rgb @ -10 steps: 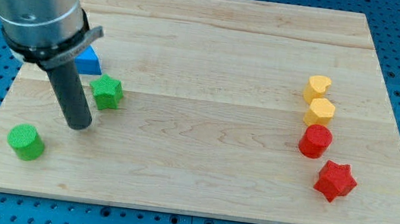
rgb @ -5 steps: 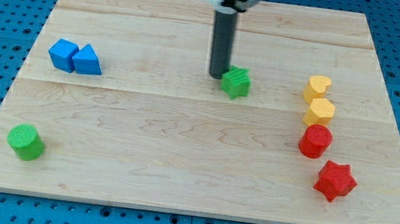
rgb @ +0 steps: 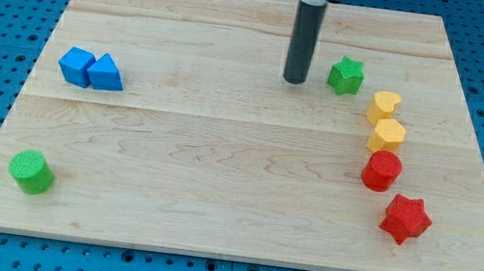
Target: Place the green star closer to the heart
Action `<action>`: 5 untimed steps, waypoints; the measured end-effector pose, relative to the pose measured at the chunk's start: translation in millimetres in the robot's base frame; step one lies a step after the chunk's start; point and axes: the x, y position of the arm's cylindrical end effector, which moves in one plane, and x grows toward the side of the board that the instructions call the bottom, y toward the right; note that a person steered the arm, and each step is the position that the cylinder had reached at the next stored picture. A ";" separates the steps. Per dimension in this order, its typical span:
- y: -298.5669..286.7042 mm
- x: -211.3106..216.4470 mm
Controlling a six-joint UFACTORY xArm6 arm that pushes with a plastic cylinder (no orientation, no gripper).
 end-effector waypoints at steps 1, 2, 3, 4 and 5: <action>28.4 -11.3; 70.5 -11.3; 94.3 -11.2; 34.3 -14.5; -54.9 36.3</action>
